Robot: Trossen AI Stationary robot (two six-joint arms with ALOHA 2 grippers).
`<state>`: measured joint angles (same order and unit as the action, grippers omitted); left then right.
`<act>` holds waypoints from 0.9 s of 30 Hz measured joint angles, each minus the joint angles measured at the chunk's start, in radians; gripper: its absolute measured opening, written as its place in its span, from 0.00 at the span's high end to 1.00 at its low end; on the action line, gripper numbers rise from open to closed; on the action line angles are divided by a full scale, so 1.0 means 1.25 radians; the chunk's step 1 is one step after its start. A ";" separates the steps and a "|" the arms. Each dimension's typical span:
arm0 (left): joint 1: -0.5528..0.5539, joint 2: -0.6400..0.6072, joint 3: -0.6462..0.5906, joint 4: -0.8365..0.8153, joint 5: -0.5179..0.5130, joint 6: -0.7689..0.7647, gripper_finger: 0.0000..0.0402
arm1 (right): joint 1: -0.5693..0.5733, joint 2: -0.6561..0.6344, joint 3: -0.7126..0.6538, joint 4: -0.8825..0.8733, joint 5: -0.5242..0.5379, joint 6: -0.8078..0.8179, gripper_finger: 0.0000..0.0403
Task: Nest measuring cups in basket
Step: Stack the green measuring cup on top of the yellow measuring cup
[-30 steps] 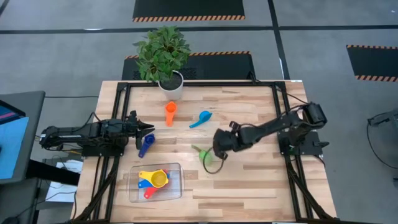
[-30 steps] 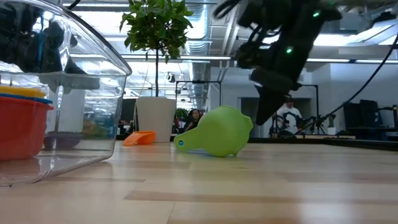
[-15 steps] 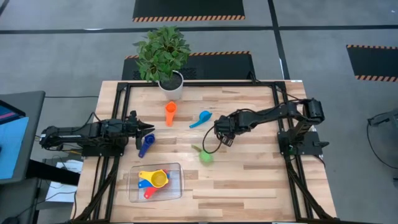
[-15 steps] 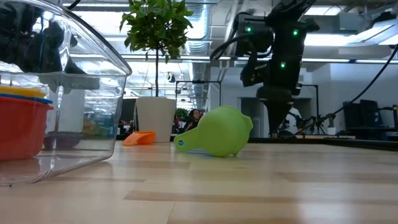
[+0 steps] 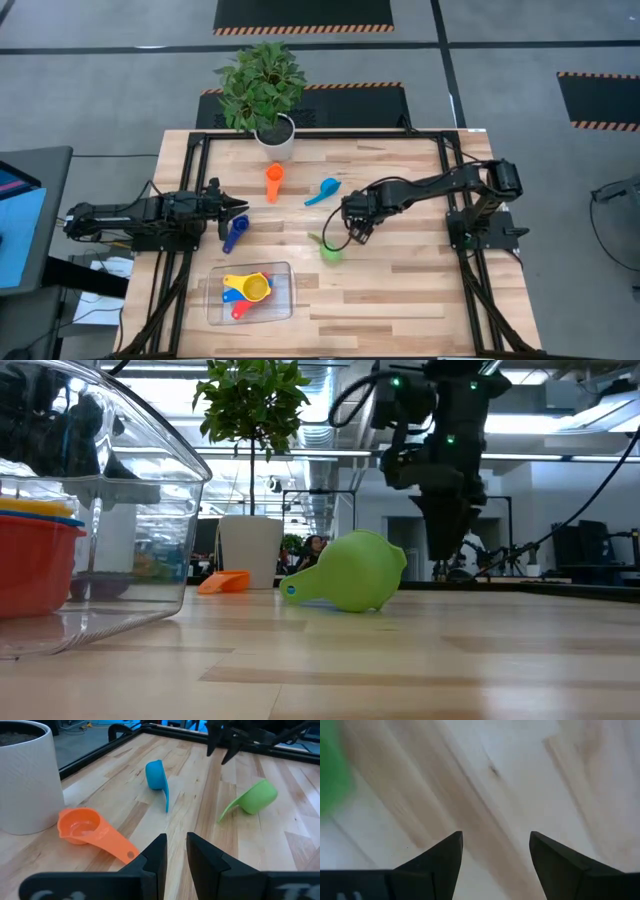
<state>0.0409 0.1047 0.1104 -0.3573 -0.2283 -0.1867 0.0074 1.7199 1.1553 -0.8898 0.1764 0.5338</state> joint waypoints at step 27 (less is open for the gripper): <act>0.000 0.000 0.000 0.001 0.001 0.002 0.85 | -0.137 -0.129 -0.113 0.429 -0.572 -0.212 0.37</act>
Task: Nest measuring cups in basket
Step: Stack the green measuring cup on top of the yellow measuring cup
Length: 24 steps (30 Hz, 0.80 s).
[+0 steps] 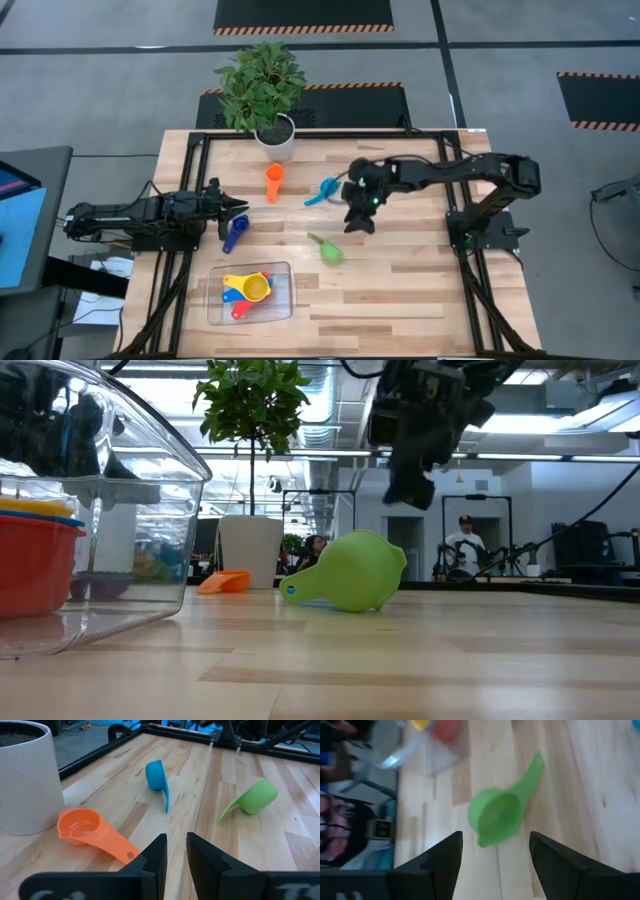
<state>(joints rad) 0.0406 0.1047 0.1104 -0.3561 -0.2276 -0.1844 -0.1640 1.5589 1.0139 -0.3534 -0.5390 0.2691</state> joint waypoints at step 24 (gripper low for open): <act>0.000 0.001 0.000 0.002 0.003 -0.002 0.85 | 0.152 0.101 -0.065 0.278 0.221 0.143 0.37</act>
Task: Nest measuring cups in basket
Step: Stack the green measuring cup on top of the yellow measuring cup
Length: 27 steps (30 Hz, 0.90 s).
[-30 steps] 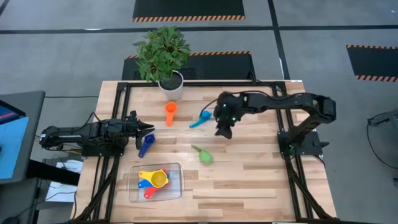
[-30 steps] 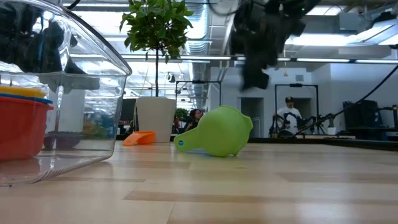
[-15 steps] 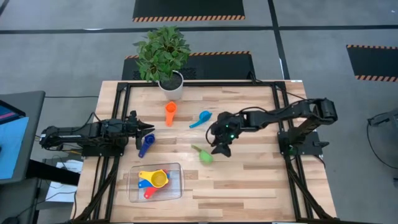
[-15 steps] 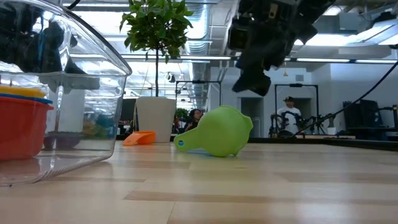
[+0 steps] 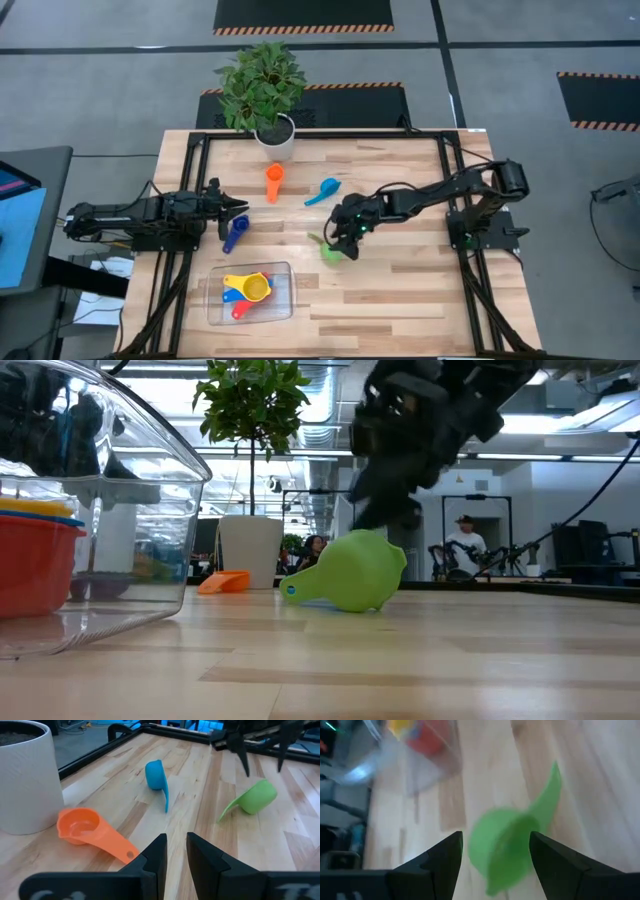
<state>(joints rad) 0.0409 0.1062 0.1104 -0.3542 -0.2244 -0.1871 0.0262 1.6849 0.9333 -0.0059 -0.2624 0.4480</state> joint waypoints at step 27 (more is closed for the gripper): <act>0.000 0.015 0.000 0.000 0.001 -0.006 0.85 | 0.023 -0.008 0.005 0.000 -0.020 0.019 0.37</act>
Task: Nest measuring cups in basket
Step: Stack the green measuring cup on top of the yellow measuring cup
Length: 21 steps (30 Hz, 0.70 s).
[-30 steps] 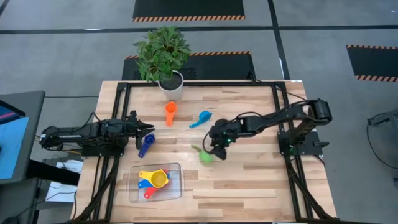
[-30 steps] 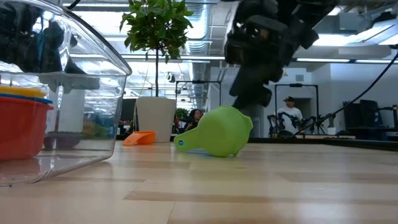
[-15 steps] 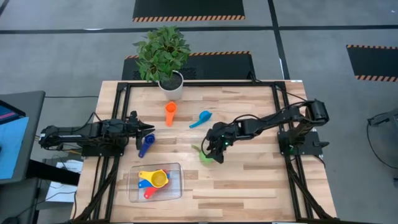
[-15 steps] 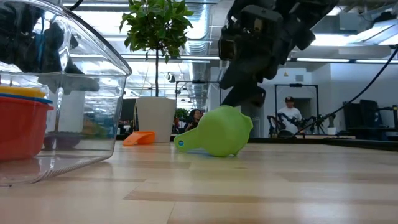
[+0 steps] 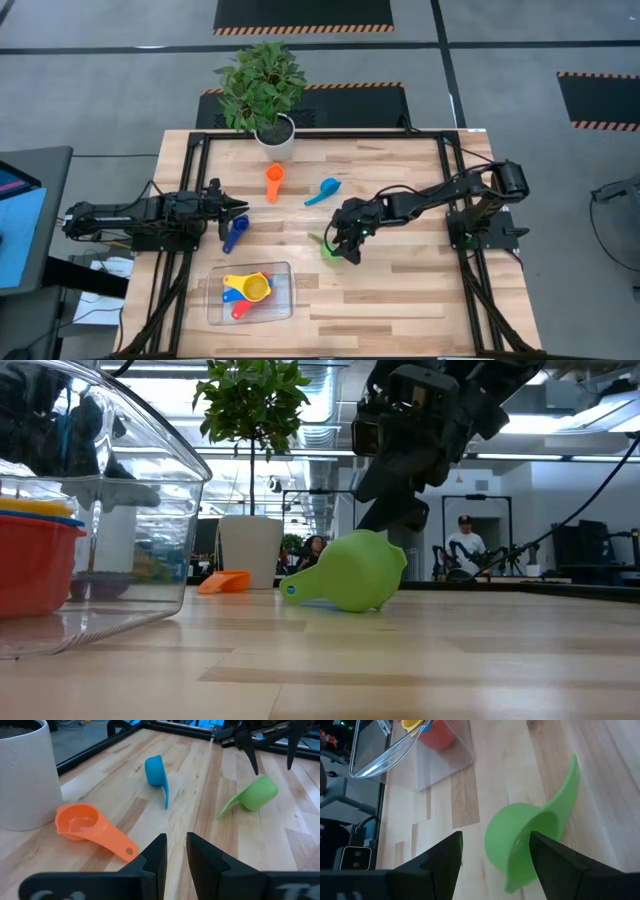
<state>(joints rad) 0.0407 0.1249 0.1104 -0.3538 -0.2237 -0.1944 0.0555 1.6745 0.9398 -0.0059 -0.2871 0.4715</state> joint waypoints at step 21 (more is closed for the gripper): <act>0.000 0.000 0.000 0.000 0.000 0.000 0.85 | 0.027 0.000 0.000 0.000 0.003 0.204 0.37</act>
<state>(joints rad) 0.0406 0.1249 0.1101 -0.3538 -0.2241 -0.1944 0.0889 1.6741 0.9398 -0.0059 -0.2832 0.7261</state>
